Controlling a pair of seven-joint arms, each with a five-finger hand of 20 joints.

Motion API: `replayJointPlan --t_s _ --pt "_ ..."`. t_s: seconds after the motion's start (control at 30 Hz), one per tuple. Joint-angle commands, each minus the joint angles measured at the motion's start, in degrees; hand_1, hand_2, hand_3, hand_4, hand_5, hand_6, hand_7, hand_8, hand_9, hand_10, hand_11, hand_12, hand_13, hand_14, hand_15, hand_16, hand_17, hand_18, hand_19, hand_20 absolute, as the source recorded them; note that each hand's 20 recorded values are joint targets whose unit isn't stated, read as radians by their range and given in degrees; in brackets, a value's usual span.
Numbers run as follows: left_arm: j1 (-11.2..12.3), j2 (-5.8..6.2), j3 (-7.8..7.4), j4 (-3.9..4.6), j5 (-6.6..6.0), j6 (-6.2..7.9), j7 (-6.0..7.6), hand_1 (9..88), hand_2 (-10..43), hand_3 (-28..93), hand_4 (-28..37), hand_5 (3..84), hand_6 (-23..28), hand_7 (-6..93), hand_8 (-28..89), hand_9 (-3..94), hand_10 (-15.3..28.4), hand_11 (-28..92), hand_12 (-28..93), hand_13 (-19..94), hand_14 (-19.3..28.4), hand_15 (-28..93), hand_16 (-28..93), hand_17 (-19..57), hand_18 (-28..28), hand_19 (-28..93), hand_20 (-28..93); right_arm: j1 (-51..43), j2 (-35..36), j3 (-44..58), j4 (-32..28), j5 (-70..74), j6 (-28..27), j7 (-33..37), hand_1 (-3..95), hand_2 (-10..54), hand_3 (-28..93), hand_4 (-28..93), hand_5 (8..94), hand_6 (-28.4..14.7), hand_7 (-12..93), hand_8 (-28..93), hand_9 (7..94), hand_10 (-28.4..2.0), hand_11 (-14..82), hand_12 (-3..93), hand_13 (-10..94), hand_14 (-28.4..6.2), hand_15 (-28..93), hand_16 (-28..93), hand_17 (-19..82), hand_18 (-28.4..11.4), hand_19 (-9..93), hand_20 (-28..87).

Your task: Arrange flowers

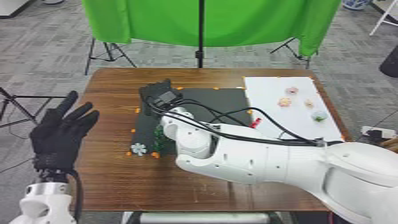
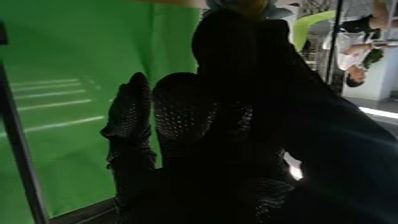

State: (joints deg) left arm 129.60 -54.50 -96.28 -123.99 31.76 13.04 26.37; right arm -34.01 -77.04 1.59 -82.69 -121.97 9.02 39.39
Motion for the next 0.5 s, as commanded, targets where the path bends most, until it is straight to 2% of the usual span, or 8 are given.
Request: replayJointPlan --t_s 0.03,0.13,0.23,0.27,0.4,0.47,0.5 --pt "-1.8 0.0 0.46 1.08 0.27 -0.88 -1.94 13.0 8.5 79 -28.3 34.5 6.8 9.7 -10 34.9 20.2 22 10 23 28.4 55 -10 -9.8 27.8 54 9 -3.5 0.1 2.6 1.8 -2.8 -5.0 -0.9 53.3 -9.5 67 -28 80.9 5.2 18 -2 85.7 -5.8 37.4 32.2 70 -5.6 78 24 22 -21.5 82 46" --pt "-2.0 0.35 0.79 1.15 0.12 -0.9 -1.47 13.1 8.5 79 -28.3 34.5 6.8 9.6 -9 34.9 20.2 22 10 23 28.4 55 -10 -9.8 27.8 54 9 -3.4 0.2 2.4 1.8 -2.9 -5.7 -0.6 52.7 -9.5 66 -28 79.4 5.4 18 -3 84.9 -5.8 38.0 32.2 69 -5.8 78 24 21 -21.5 82 46" --pt "-1.4 2.02 1.44 1.17 -1.2 -0.38 0.27 13.2 8.6 79 -28.3 34.5 6.8 9.6 -9 34.9 20.2 22 10 23 28.4 55 -10 -9.8 27.8 54 9 -3.9 0.2 3.2 1.7 -3.0 -7.2 -0.9 52.2 -9.5 65 -28 77.5 5.2 17 -4 83.7 -6.2 39.4 31.1 69 -6.0 78 24 21 -21.4 82 46" --pt "-1.5 2.26 1.61 1.19 -1.32 -0.18 0.55 13.3 8.5 79 -28.3 34.5 6.8 9.7 -9 34.9 20.2 22 10 23 28.4 55 -10 -9.8 27.8 54 9 -3.6 0.2 2.8 1.6 -3.0 -6.8 -0.4 51.9 -9.5 65 -28 76.6 5.1 17 -4 83.2 -6.3 39.7 31.1 68 -6.0 78 24 21 -21.4 82 46" --pt "-1.2 1.86 1.52 1.2 -1.19 -0.38 0.38 13.3 8.5 79 -28.3 34.6 6.8 9.8 -10 34.9 20.2 22 10 23 28.4 55 -10 -9.8 27.8 54 9 -4.0 0.4 3.2 1.1 -3.8 -6.5 -1.0 45.4 -9.5 70 -28 71.3 4.9 17 -6 80.8 -7.1 43.1 28.4 67 -6.5 79 23 20 -21.5 81 47" --pt "-0.8 2.99 2.02 1.17 -2.16 0.34 1.39 13.4 8.6 79 -28.3 34.5 6.8 9.8 -10 34.9 20.2 22 10 23 28.4 55 -10 -9.8 27.8 54 9 -3.7 0.2 2.7 1.0 -4.0 -5.4 -0.2 42.7 -9.5 73 -28 69.9 4.7 17 -10 79.8 -7.8 45.2 26.4 66 -6.8 79 23 19 -21.7 81 47" --pt "-0.8 3.08 2.09 1.18 -2.31 0.26 1.44 13.4 8.6 79 -28.3 34.5 6.8 9.8 -10 34.9 20.2 22 10 23 28.4 55 -10 -9.8 27.8 54 9 -3.3 0.1 2.1 1.2 -4.5 -4.1 0.5 41.6 -9.5 74 -28 69.3 4.6 17 -13 79.0 -8.3 47.0 24.9 66 -7.0 80 23 19 -21.8 81 47"
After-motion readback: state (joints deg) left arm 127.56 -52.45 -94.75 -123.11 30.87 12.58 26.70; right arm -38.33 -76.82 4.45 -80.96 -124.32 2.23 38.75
